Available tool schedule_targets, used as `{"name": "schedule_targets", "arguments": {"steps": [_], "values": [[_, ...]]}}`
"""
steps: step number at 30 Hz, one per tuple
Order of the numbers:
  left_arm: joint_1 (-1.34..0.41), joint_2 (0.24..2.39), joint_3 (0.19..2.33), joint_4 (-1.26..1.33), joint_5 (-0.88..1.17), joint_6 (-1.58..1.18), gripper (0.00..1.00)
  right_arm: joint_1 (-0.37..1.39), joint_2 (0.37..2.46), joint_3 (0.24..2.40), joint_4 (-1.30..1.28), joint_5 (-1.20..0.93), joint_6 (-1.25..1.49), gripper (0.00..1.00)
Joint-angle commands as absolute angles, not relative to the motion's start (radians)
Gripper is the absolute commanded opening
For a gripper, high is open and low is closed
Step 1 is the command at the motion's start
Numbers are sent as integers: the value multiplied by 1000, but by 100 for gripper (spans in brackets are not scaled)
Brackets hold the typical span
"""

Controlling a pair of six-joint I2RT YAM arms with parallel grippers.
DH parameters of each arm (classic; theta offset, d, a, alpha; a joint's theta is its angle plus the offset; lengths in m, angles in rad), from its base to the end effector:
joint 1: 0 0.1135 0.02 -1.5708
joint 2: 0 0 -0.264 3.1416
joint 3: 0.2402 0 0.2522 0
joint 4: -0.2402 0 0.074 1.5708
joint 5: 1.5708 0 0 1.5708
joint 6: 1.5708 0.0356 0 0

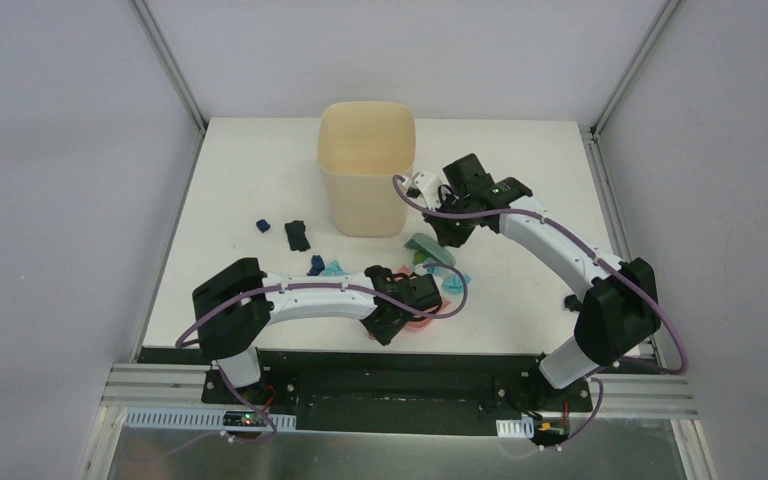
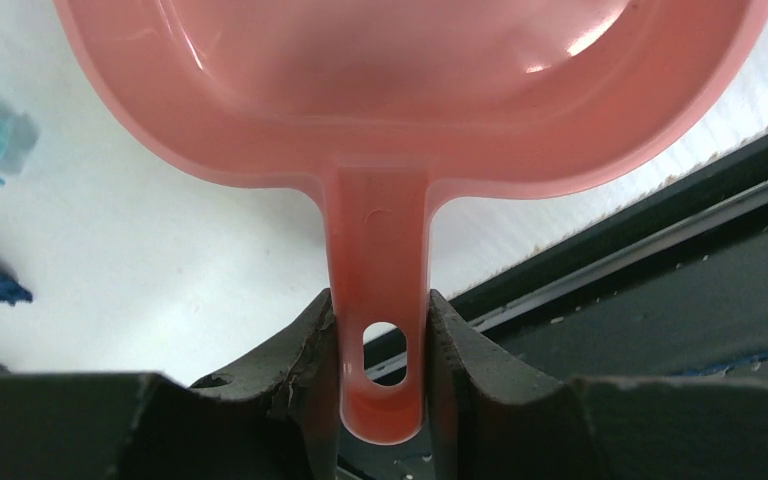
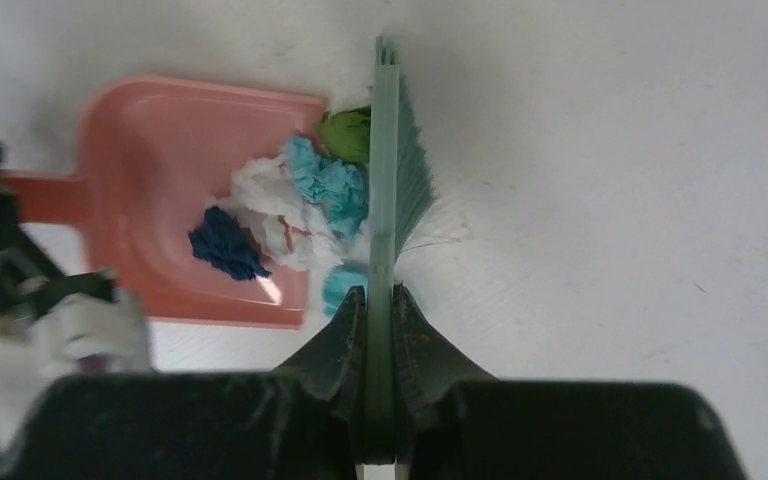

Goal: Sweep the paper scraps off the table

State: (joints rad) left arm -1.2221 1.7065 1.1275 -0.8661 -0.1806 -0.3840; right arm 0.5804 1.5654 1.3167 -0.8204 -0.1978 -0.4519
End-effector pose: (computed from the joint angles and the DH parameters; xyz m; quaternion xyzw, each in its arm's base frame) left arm 0.1110 -0.2866 0.1831 0.3993 0.9103 0.0175 0.1082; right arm 0.2664 0.1830 0.2799 -0.4971 0.8263 0.1113 0.2404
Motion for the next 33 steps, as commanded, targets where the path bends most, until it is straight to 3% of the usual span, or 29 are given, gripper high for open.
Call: {"name": "schedule_targets", "arguments": {"steps": [1, 5, 12, 18, 33], "values": [[-1215, 1709, 1169, -823, -161, -356, 7, 591, 1491, 1326, -974, -425, -333, 0], [-1213, 1697, 1169, -808, -174, -359, 7, 591, 1476, 1380, -1045, -505, -293, 0], [-1213, 1594, 1109, -756, -212, -349, 6, 554, 1412, 1477, -1076, -457, -282, 0], [-1214, 1492, 1047, -742, -236, -327, 6, 542, 1337, 1529, -1062, -119, -335, 0], [-1276, 1559, 1155, -1050, -200, -360, 6, 523, 1233, 1289, -929, 289, -313, 0]]}}
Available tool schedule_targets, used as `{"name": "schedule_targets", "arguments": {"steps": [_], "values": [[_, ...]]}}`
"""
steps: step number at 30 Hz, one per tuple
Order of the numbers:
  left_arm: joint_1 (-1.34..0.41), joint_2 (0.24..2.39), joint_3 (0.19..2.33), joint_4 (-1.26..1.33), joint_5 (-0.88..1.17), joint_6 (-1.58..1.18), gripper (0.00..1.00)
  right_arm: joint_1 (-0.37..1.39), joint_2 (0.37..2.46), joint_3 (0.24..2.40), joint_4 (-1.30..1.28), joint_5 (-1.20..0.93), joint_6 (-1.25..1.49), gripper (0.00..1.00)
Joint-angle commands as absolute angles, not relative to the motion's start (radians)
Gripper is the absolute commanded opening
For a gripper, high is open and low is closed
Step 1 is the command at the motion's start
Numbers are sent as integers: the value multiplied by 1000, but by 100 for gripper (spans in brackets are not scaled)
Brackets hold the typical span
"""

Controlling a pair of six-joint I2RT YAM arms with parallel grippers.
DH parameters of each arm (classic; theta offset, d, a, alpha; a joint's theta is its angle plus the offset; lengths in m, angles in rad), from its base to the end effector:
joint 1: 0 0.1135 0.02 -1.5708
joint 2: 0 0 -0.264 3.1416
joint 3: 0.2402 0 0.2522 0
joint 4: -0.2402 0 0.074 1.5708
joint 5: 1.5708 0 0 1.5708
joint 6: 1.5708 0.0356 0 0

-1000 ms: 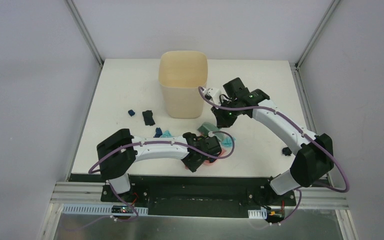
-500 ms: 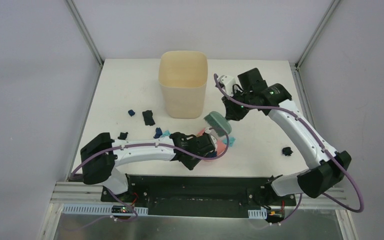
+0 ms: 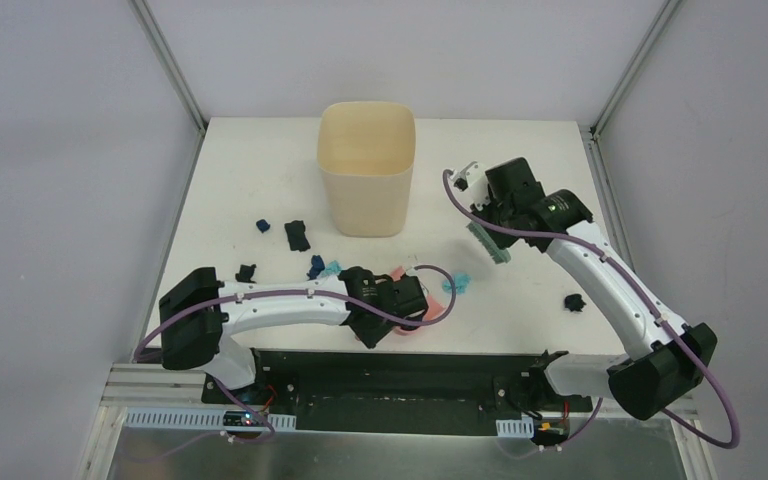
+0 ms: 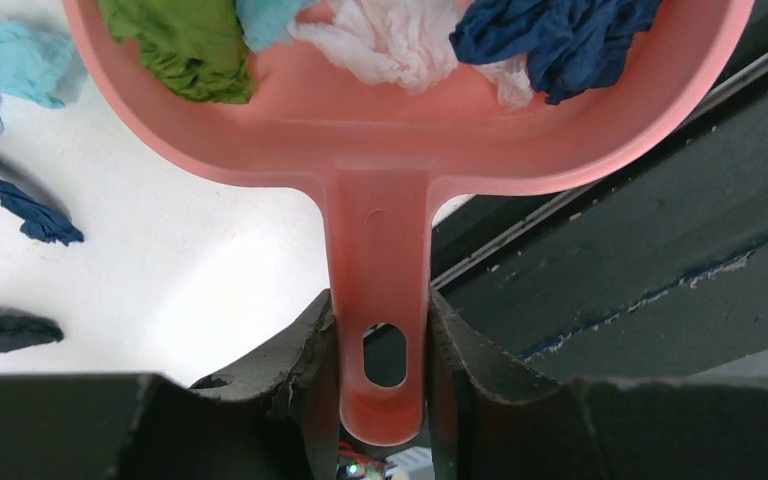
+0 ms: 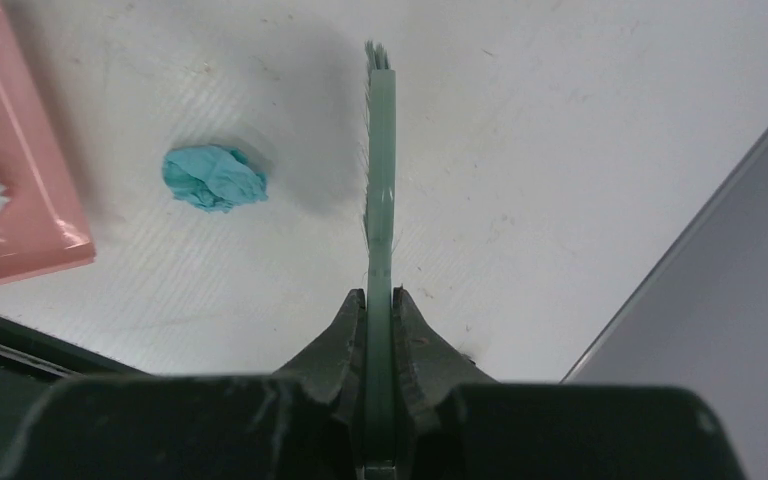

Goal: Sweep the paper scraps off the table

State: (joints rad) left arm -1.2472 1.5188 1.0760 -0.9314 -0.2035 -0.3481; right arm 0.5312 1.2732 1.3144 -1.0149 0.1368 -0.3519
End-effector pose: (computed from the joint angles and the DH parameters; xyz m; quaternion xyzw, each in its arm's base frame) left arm 0.0941 -0.2580 0.2196 0.4213 0.8960 0.0007 0.1405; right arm 0.2148 0.1206 0.3456 -0.3893 0.8707 -0.0388 0.2981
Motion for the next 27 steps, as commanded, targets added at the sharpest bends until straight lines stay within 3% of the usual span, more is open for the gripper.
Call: {"name": "schedule_targets", "arguments": {"steps": [1, 9, 18, 27], "values": [[-1280, 1573, 1168, -1071, -194, -363, 6, 521, 1235, 1281, -920, 312, -301, 0], [-1283, 1644, 1231, -1103, -129, -336, 6, 508, 1288, 1278, -931, 318, -231, 0], [-1281, 1774, 1273, -1032, -89, -298, 6, 525, 1401, 1267, -1004, 13, -186, 0], [-1274, 1841, 1319, -1020, -104, -268, 6, 510, 1419, 1323, -1084, -450, -146, 0]]}}
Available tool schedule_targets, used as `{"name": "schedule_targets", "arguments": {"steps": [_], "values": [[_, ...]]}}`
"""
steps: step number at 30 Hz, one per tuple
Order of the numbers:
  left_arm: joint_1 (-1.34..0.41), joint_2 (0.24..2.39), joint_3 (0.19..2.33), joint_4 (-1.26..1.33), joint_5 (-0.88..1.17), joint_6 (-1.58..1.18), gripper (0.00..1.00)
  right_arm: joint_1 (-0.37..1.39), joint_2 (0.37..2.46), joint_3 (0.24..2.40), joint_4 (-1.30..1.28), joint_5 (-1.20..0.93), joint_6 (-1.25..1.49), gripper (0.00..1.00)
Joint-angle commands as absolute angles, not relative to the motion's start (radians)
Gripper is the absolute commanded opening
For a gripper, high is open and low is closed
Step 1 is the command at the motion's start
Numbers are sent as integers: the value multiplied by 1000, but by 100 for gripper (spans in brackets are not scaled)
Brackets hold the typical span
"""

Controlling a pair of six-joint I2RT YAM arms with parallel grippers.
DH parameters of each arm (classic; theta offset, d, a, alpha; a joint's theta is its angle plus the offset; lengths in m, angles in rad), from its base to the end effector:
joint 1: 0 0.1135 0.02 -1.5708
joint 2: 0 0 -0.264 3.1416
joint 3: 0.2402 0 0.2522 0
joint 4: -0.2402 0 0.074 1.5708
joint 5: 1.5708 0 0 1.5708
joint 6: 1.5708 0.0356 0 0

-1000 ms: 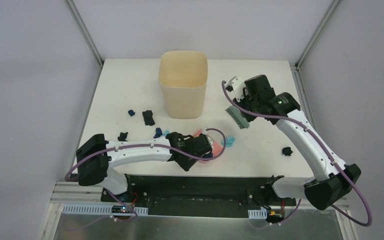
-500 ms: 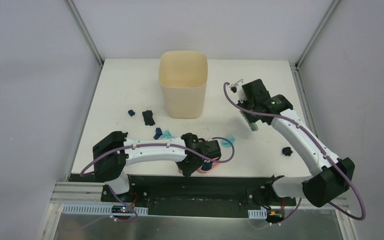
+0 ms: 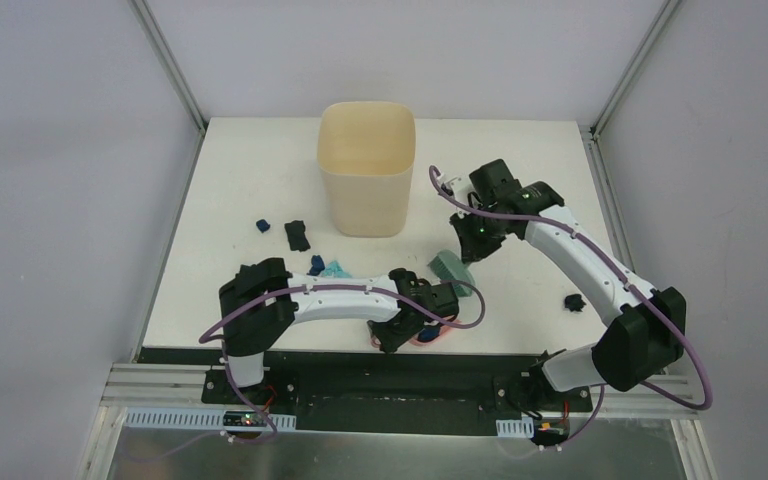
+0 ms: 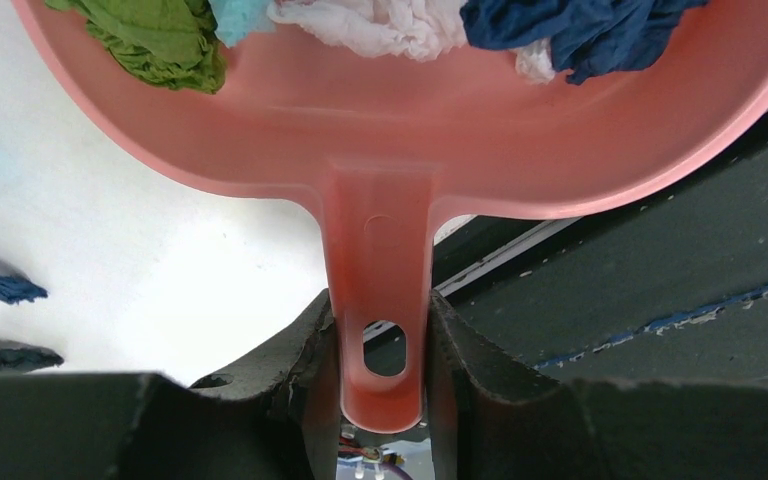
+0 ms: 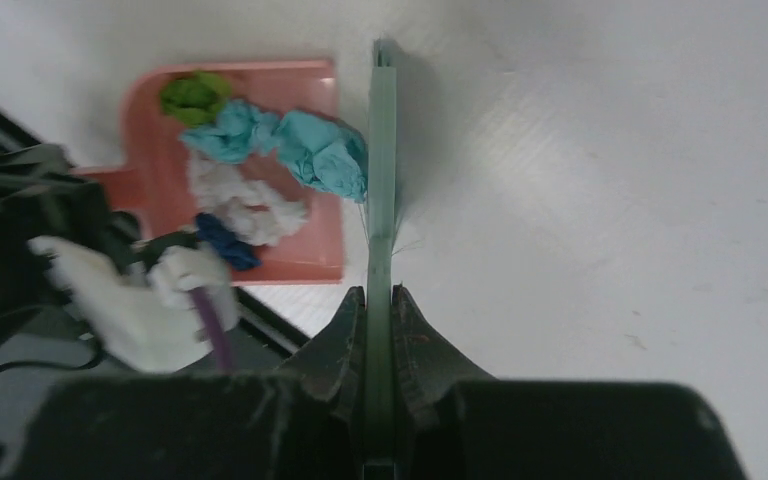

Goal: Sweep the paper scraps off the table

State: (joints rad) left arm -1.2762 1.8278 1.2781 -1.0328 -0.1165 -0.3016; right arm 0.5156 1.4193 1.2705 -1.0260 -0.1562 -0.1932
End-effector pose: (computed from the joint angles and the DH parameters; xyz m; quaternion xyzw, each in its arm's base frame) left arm 0.0986 -0.3108 0.1827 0.4677 0.8819 0.0452 0.0372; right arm 0.2351 0.1396 0.2968 -0.3536 0.9114 0.1070 0.1813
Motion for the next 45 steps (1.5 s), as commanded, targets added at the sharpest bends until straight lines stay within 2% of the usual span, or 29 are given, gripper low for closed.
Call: {"name": "schedule_targets", "arguments": {"steps": [1, 4, 11, 17, 25, 30, 35, 43, 45], "values": [[-1272, 1843, 1320, -1019, -104, -266, 6, 501, 1419, 1337, -1098, -475, -142, 0], [-1272, 1829, 1310, -1001, -123, -263, 5, 478, 1417, 1383, -1136, -489, -141, 0], [-1272, 1775, 1256, -933, -134, -248, 5, 433, 1381, 1417, -1087, -162, -204, 0], [-1272, 1698, 1194, -822, -158, -231, 3, 429, 1376, 1327, -1030, -180, -217, 0], [-1272, 1742, 1225, -892, -128, -231, 4, 424, 1371, 1342, -992, -69, -245, 0], [-1272, 1784, 1280, -1031, -83, -275, 4, 425, 1382, 1322, -975, -26, -247, 0], [-1280, 1795, 1352, -1130, -73, -316, 4, 431, 1408, 1301, -966, -76, -243, 0], [-1279, 1886, 1416, -1146, -67, -280, 5, 437, 1424, 1306, -1024, -441, -205, 0], [-1279, 1901, 1427, -1144, -70, -278, 5, 434, 1414, 1312, -1037, -473, -202, 0]]}}
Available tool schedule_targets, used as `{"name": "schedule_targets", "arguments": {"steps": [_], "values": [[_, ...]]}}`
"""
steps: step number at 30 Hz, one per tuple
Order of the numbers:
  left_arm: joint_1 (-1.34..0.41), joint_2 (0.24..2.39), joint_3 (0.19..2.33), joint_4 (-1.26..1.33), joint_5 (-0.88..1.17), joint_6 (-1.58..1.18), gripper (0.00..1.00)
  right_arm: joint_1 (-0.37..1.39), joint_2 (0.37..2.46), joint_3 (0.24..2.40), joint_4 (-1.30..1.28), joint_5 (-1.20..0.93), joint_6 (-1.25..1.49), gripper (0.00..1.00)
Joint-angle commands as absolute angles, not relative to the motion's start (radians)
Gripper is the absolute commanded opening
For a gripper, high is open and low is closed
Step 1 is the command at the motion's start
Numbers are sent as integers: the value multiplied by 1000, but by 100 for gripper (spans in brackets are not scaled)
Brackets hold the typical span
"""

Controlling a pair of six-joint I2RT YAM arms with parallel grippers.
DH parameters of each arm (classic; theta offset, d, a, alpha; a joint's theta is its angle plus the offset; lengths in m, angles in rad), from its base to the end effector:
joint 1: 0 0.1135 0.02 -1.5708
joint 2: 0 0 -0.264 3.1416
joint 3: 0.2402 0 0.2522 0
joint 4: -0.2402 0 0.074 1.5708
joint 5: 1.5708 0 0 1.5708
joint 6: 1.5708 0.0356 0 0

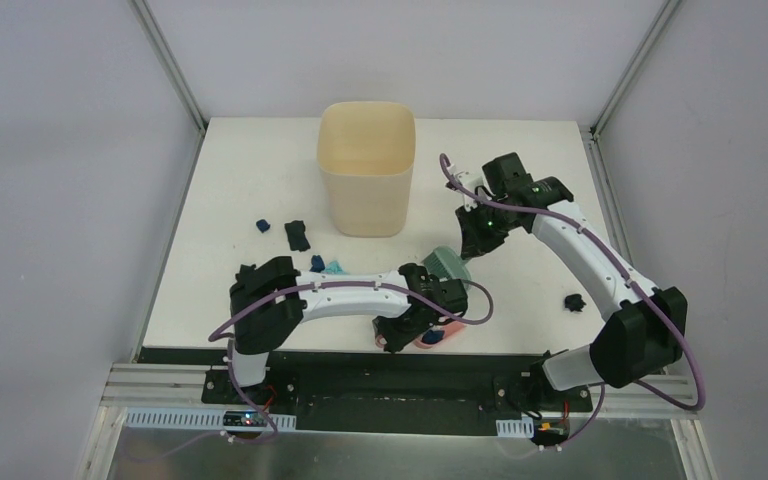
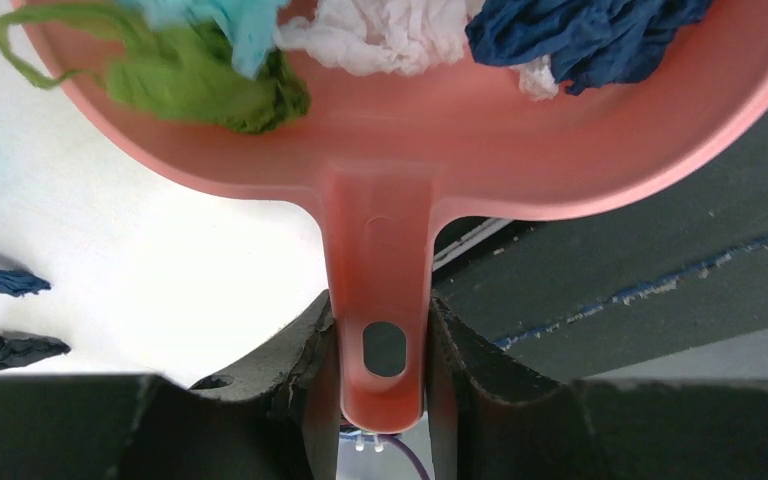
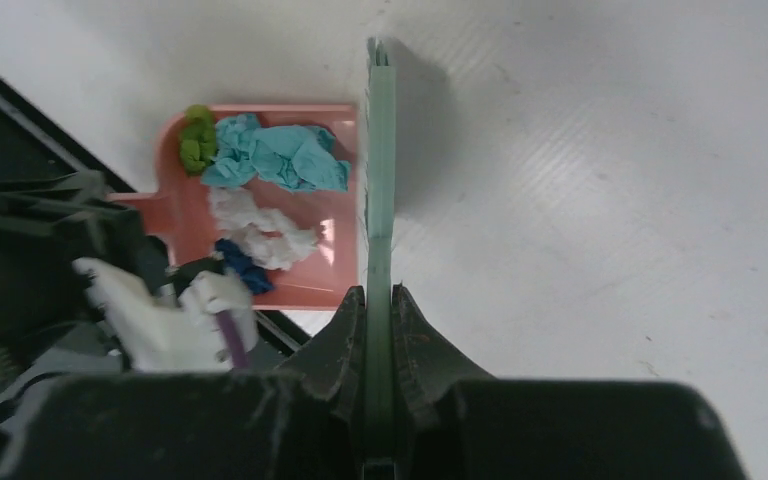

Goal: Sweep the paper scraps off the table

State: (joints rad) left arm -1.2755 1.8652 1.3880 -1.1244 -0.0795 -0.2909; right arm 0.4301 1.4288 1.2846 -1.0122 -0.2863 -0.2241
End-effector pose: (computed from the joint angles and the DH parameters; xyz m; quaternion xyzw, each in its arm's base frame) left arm 0.1012 -0.3229 0.1975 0.4728 0.8802 0.0390 0.0171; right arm 0.2478 0.1247 0.3000 -0.3390 0.9078 0.1598 0.1882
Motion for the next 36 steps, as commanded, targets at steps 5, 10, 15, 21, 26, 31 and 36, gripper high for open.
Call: {"name": "schedule_targets", "arguments": {"steps": [5, 10, 15, 21, 26, 31, 36], "values": [[-1278, 1922, 1443, -1135, -61, -281, 5, 409, 1374, 1316, -1055, -458, -221, 0], [-1277, 1895, 1416, -1121, -80, -290, 5, 400, 1348, 1336, -1084, -414, -229, 0], [-1280, 1797, 1313, -1016, -145, -276, 5, 392, 1288, 1358, -1059, -219, -252, 0], [-1278, 1696, 1210, -813, -210, -237, 4, 373, 1247, 1311, -970, -112, -259, 0], [-1298, 1736, 1247, -849, -228, -243, 4, 339, 1252, 1302, -954, -114, -241, 0], [-1299, 1687, 1190, -786, -268, -253, 3, 319, 1255, 1295, -934, -90, -231, 0], [-1292, 1632, 1126, -722, -295, -255, 3, 298, 1256, 1272, -910, -133, -184, 0]]}}
